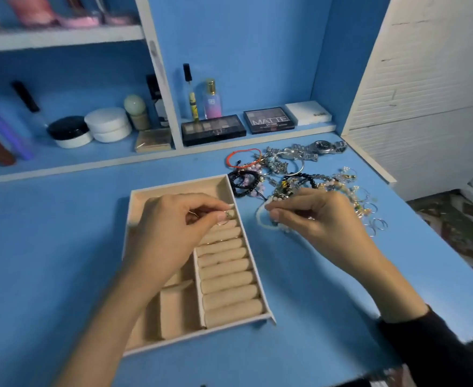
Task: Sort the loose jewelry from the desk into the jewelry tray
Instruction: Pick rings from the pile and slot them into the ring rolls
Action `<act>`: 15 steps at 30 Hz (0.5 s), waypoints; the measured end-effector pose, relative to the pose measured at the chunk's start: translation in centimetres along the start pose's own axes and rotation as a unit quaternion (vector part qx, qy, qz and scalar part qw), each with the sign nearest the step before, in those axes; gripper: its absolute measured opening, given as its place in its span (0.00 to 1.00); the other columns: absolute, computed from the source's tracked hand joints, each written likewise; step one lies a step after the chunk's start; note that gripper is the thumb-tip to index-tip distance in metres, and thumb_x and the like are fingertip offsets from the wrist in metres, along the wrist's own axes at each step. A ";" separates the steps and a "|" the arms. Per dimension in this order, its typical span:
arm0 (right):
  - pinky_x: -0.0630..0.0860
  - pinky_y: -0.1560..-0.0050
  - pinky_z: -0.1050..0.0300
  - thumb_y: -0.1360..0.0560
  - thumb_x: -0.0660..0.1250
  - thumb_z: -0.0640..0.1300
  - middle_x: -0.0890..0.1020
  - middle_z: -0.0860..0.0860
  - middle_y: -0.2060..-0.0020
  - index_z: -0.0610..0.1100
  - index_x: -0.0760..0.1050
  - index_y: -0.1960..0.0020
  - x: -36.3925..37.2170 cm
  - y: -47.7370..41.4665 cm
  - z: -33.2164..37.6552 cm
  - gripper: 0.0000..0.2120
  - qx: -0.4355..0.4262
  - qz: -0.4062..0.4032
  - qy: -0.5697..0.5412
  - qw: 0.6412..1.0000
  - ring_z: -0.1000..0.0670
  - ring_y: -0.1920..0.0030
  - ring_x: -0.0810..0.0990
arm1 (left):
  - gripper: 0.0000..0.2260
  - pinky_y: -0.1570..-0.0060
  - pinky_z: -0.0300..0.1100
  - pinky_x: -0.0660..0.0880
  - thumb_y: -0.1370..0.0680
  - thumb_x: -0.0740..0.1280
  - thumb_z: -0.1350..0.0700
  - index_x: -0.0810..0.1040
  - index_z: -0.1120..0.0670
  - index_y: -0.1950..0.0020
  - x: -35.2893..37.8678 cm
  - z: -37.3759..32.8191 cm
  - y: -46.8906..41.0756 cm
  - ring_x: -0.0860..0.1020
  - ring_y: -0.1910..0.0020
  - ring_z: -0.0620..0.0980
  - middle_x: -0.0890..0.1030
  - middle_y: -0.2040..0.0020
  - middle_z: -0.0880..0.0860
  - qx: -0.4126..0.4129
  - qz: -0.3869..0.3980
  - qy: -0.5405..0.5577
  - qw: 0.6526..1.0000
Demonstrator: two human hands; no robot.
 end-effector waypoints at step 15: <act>0.72 0.64 0.61 0.31 0.72 0.43 0.81 0.48 0.66 0.47 0.84 0.54 4.5 -0.7 1.4 0.07 -0.087 0.005 -0.055 0.995 0.49 0.66 0.77 | 0.05 0.65 0.26 0.65 0.30 0.73 0.58 0.83 0.47 0.61 -0.7 2.2 1.6 0.72 0.66 0.38 0.79 0.65 0.44 0.040 0.012 -0.004 0.999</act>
Point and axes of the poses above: each hand's wrist, its own y-axis away from the middle knuckle, its own x-axis out of the palm, z = x × y, the point moved 2 cm from there along -y, towards the middle knuckle
